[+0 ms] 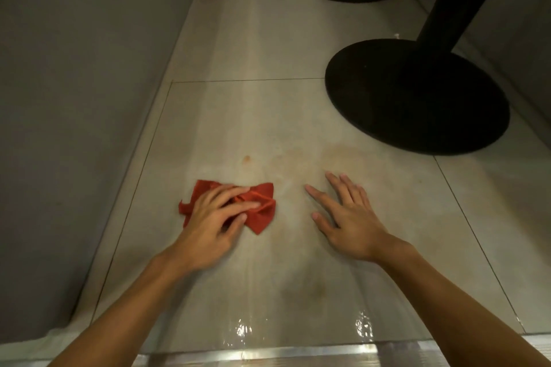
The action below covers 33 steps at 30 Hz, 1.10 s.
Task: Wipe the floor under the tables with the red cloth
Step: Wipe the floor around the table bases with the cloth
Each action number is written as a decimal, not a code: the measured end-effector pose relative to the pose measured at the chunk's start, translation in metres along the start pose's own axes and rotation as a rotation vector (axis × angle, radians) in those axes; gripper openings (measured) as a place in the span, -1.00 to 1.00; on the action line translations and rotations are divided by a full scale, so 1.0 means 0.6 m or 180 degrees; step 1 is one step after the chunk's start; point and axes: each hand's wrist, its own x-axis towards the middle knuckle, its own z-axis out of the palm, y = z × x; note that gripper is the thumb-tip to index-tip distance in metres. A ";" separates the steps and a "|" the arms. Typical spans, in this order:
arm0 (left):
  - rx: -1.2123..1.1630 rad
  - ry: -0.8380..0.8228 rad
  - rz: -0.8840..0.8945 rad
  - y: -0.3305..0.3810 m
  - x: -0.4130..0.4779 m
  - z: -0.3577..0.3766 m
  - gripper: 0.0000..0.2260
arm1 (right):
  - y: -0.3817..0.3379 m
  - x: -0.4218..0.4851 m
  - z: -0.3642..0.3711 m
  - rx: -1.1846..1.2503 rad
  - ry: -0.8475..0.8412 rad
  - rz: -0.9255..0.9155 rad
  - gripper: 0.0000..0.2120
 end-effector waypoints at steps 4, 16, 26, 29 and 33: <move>-0.0143 -0.0135 0.0121 -0.005 -0.038 -0.016 -0.72 | -0.005 -0.007 0.000 -0.0048 0.0016 0.0027 -0.44; 0.0122 0.0475 -0.0547 -0.070 0.211 -0.004 -0.72 | -0.007 -0.004 0.000 -0.0079 0.0033 0.0049 -0.45; -0.0263 -0.0037 0.0221 -0.025 0.165 0.017 -0.73 | -0.006 -0.008 -0.006 -0.0056 0.0052 -0.0010 -0.48; -0.0256 0.0066 0.0119 -0.046 0.126 0.003 -0.73 | -0.009 -0.008 -0.005 -0.0026 0.0069 -0.0004 -0.48; -0.0049 0.0226 -0.0242 -0.054 0.165 0.002 -0.68 | -0.009 -0.008 -0.005 -0.0048 0.0063 -0.0004 -0.48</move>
